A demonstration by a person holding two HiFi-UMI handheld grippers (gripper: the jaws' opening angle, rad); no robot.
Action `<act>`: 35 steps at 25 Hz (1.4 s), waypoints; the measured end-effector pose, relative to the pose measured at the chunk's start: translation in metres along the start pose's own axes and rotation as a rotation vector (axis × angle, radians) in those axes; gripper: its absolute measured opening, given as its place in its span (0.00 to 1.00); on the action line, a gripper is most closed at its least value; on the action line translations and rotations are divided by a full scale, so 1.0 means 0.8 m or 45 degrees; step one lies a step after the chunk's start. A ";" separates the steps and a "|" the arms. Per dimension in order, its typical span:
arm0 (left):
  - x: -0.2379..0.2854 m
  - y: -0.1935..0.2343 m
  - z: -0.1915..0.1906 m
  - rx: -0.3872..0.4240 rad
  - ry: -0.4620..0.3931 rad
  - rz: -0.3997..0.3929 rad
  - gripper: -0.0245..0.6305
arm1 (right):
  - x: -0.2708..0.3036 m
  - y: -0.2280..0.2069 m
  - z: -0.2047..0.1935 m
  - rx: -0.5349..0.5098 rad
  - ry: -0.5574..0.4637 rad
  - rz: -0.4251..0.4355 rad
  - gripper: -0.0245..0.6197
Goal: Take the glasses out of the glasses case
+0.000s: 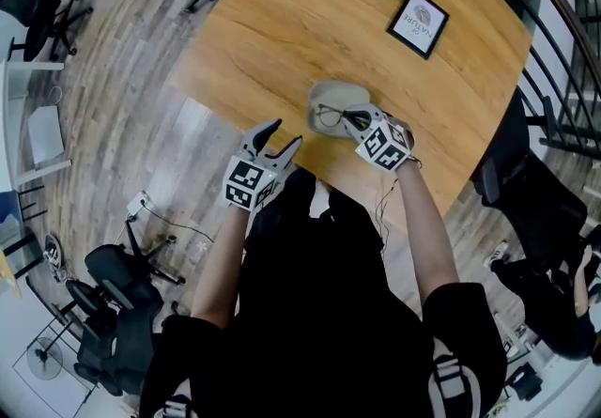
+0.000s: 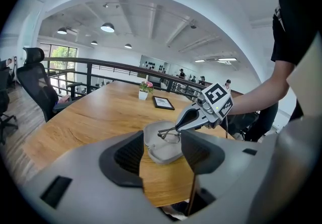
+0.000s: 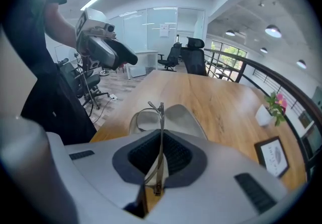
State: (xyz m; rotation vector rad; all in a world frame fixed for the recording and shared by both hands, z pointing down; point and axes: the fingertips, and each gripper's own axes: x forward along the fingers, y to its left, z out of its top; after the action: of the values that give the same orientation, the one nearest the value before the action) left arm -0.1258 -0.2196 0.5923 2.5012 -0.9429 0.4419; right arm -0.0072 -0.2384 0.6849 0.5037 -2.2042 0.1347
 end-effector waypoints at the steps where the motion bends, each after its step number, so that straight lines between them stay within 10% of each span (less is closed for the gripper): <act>1: -0.001 -0.002 0.003 -0.002 -0.008 0.007 0.42 | -0.004 0.001 0.002 0.002 -0.012 0.006 0.08; 35: -0.041 -0.098 0.045 0.037 -0.193 0.237 0.41 | -0.136 -0.004 0.009 -0.081 -0.235 -0.093 0.08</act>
State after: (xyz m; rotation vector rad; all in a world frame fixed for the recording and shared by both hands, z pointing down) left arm -0.0910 -0.1664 0.5257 2.5114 -1.2430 0.3283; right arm 0.0498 -0.2094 0.5965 0.5806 -2.3575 -0.0218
